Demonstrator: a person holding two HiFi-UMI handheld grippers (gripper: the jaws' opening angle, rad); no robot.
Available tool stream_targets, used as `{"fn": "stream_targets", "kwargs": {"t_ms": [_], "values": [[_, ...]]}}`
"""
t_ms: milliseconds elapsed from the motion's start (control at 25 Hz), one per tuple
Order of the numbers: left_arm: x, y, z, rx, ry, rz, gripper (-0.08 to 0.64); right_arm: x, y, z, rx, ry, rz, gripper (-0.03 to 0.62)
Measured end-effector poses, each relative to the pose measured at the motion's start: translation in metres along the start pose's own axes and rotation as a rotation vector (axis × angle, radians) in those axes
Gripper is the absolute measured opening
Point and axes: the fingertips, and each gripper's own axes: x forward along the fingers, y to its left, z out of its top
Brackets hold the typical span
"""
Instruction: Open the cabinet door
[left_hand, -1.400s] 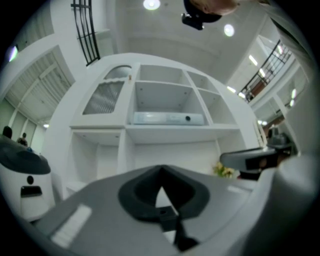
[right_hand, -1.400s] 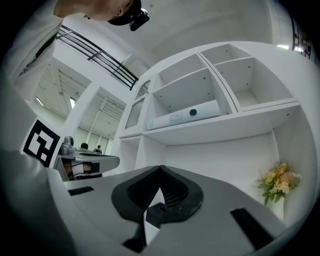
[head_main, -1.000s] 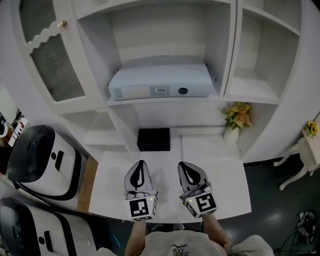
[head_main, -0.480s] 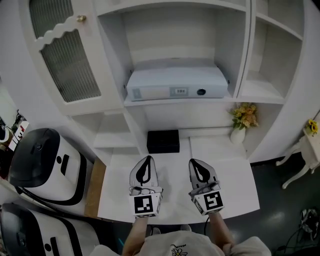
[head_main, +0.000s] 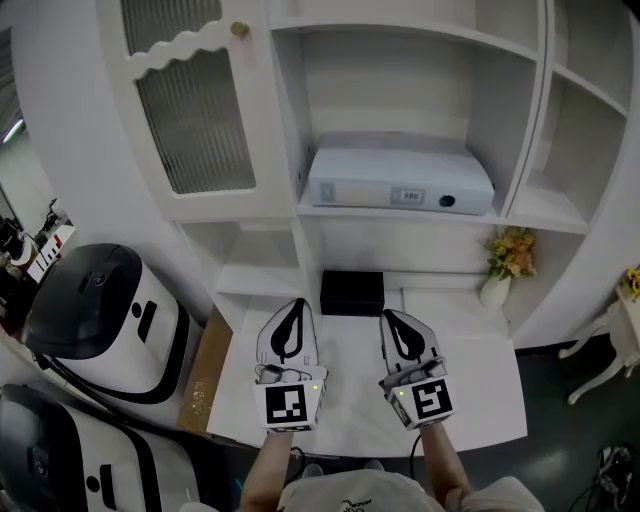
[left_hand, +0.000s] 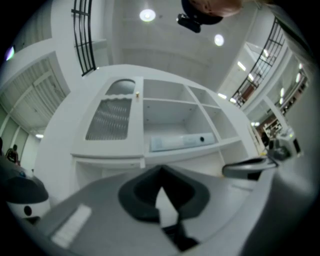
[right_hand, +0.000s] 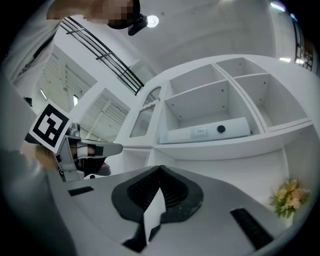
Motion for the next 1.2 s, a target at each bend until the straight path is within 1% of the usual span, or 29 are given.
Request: {"fn": "stream_targets", "kwargs": {"t_ms": [200,360,480,560,640,800,1000,1120,1200], "values": [[-0.005,0.028,0.018,-0.002,-0.022,0.07,0.005,0.032,0.031,0.03,0.001,-0.066,0.078,0.002],[-0.009,0.044,0.027,0.031,-0.026,0.092,0.005,0.056,0.052,0.057,-0.017,-0.134,0.145,0.008],[-0.016,0.056,0.031,0.035,-0.029,0.115,0.005,0.071,0.064,0.079,-0.045,-0.191,0.178,0.035],[-0.02,0.063,0.036,0.045,-0.038,0.126,0.005,0.082,0.066,0.102,-0.077,-0.241,0.192,0.048],[-0.024,0.07,0.04,0.061,-0.043,0.137,0.005,0.094,0.064,0.129,-0.116,-0.3,0.197,0.061],[-0.029,0.081,0.044,0.073,-0.046,0.161,0.005,0.118,0.055,0.182,-0.195,-0.402,0.179,0.072],[-0.031,0.087,0.046,0.096,-0.038,0.165,0.005,0.147,0.053,0.24,-0.319,-0.478,0.157,0.096],[-0.029,0.089,0.048,0.098,-0.045,0.167,0.005,0.167,0.053,0.27,-0.383,-0.507,0.154,0.112],[-0.028,0.09,0.048,0.112,-0.035,0.162,0.005,0.18,0.054,0.289,-0.418,-0.523,0.156,0.121]]}}
